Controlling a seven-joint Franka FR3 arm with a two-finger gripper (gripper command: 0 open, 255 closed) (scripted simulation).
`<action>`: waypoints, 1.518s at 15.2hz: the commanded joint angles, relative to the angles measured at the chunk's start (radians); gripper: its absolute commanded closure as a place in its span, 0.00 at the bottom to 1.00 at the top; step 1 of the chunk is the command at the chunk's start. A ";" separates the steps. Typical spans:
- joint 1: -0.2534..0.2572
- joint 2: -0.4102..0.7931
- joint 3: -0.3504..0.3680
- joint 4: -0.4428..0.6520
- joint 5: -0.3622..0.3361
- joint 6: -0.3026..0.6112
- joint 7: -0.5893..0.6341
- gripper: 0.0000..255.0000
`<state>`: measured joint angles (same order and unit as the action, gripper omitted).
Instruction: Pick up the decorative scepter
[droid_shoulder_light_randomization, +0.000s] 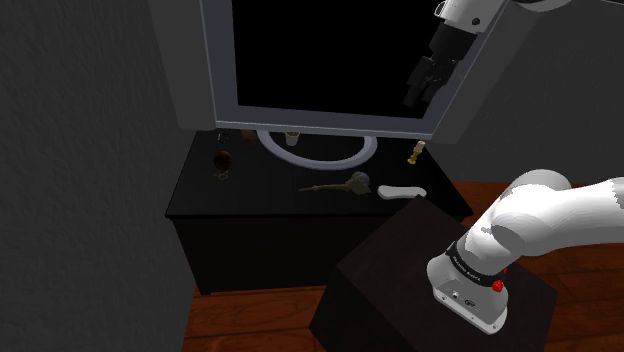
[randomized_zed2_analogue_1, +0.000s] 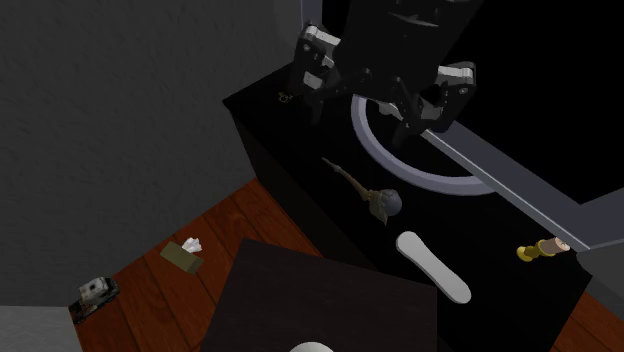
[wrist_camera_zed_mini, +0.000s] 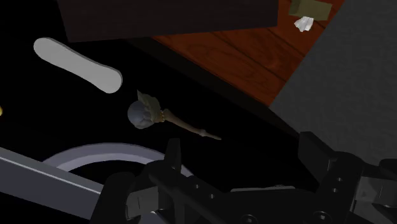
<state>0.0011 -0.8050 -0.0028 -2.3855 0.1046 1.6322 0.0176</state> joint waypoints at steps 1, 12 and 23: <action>0.000 0.000 0.000 0.000 0.000 0.000 0.000 0.00; 0.049 0.177 -0.006 -0.233 -0.106 0.413 -0.230 0.00; 0.047 0.564 -0.004 -0.293 -0.266 0.880 -0.383 0.00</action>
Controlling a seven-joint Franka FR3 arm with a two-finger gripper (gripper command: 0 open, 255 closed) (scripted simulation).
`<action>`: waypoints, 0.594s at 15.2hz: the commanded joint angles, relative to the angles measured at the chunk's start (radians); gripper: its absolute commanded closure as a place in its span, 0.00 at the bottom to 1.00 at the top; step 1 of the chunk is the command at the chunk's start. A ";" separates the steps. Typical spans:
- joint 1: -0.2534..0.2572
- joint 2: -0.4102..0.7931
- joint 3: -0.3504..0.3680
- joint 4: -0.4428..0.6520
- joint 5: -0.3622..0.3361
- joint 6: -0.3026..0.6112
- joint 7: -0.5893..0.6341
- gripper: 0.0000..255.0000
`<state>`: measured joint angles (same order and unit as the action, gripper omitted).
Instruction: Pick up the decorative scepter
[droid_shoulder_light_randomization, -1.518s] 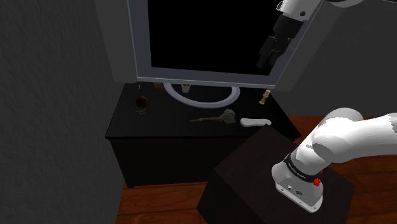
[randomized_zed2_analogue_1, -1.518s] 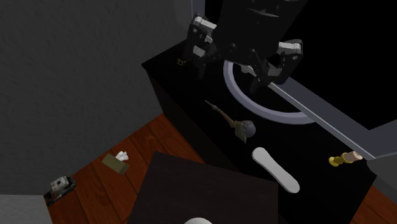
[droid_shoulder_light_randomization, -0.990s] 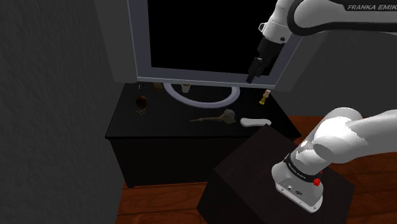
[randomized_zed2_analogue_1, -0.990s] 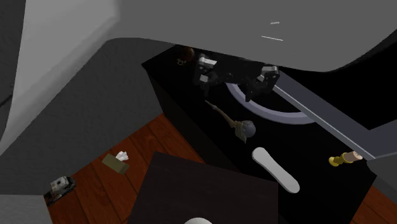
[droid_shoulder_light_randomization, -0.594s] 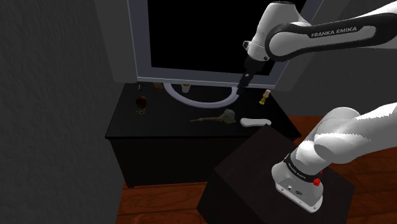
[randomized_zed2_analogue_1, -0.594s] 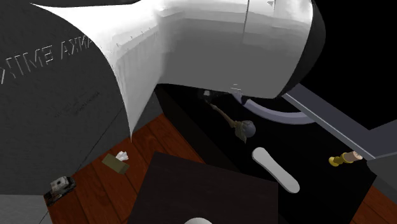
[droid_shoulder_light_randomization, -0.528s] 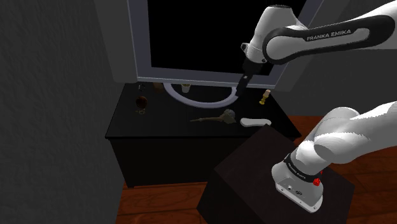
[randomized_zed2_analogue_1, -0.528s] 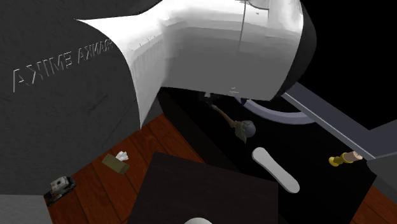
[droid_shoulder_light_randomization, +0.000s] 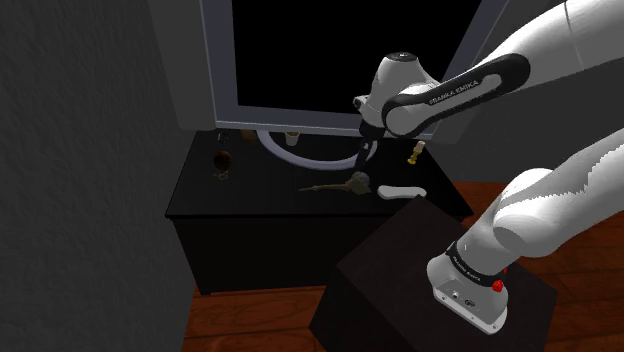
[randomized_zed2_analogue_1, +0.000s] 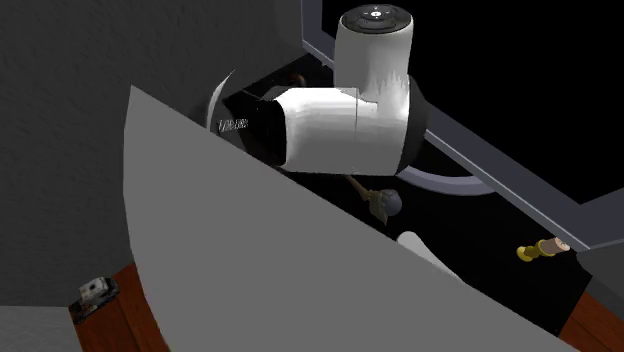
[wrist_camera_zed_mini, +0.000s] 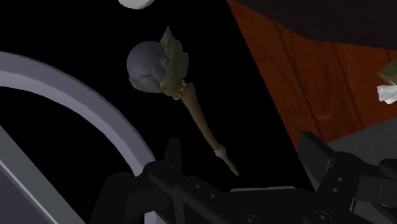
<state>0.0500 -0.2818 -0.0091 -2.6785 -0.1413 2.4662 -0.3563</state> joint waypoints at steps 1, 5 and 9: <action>-0.007 0.084 0.004 0.005 -0.043 0.086 -0.015 0.00; -0.029 0.264 0.008 0.045 -0.173 0.236 -0.004 0.00; -0.027 0.450 -0.021 0.118 -0.364 0.354 0.062 0.00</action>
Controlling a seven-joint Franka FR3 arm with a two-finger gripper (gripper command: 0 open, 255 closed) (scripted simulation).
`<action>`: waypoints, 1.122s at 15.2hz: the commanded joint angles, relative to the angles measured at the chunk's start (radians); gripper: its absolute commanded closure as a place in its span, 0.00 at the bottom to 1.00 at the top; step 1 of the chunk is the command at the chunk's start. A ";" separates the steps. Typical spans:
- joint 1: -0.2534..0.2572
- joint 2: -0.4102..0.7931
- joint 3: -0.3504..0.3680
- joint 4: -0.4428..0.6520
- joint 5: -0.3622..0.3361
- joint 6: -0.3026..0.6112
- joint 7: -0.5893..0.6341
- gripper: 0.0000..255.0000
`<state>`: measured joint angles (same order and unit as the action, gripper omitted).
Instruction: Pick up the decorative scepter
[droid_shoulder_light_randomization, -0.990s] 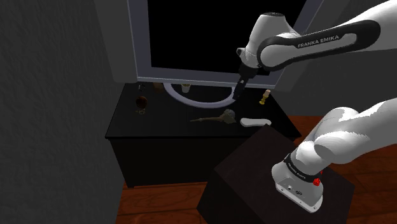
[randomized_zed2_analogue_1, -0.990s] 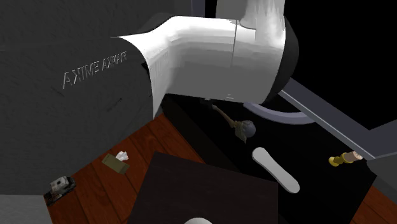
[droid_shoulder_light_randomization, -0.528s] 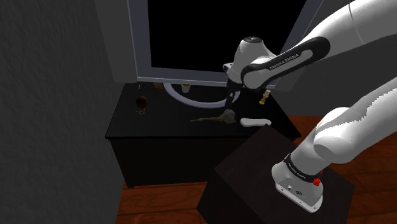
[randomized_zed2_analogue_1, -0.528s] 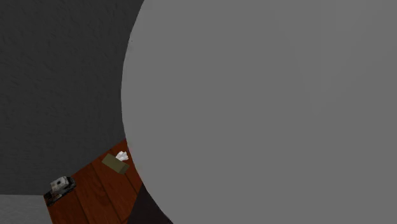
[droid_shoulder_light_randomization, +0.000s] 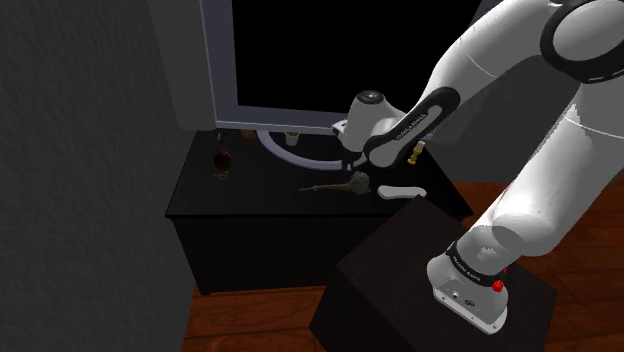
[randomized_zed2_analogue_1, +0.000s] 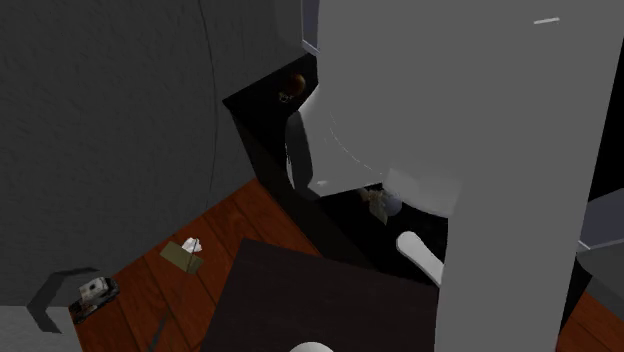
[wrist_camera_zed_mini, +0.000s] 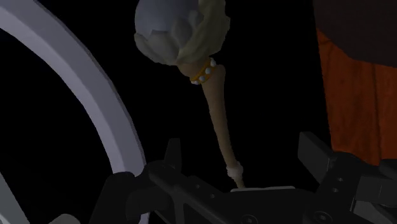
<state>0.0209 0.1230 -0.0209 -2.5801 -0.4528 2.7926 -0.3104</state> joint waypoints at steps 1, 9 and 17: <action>0.012 0.091 -0.026 0.043 -0.103 0.053 0.037 0.00; 0.112 0.331 -0.151 0.169 -0.306 0.183 0.153 0.00; 0.140 0.389 -0.185 0.192 -0.333 0.222 0.190 1.00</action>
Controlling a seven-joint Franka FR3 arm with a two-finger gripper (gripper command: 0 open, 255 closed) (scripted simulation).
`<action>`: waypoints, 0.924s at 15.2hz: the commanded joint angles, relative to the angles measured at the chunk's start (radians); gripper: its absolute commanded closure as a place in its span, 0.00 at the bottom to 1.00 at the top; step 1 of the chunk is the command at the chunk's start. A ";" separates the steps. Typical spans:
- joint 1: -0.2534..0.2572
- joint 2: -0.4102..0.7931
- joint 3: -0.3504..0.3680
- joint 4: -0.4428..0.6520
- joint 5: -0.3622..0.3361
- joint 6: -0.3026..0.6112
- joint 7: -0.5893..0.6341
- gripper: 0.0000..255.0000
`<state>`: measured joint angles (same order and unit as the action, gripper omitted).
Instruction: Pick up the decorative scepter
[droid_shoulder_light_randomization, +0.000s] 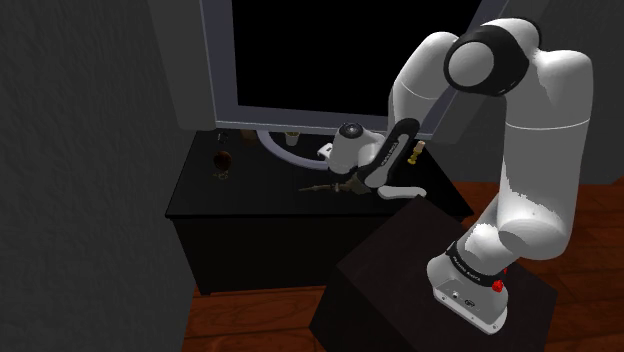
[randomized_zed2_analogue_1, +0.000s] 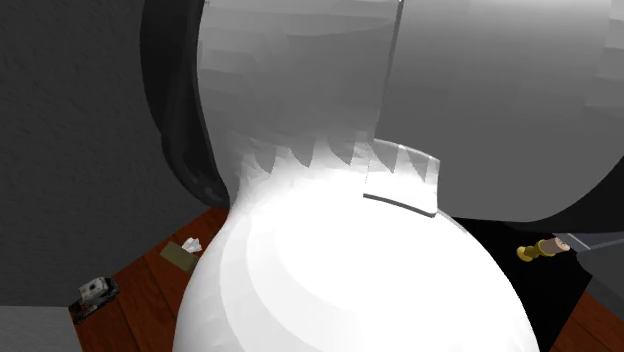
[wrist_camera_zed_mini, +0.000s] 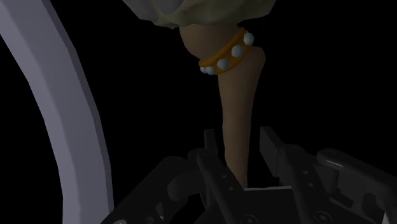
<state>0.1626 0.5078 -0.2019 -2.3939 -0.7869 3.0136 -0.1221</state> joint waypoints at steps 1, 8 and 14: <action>-0.002 0.004 -0.004 0.005 0.001 0.001 0.001 1.00; -0.008 -0.010 0.005 0.000 0.007 -0.009 -0.007 1.00; -0.059 -0.110 0.064 -0.037 0.060 -0.076 -0.076 1.00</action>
<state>0.1122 0.4134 -0.1476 -2.4265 -0.7371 2.9484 -0.1853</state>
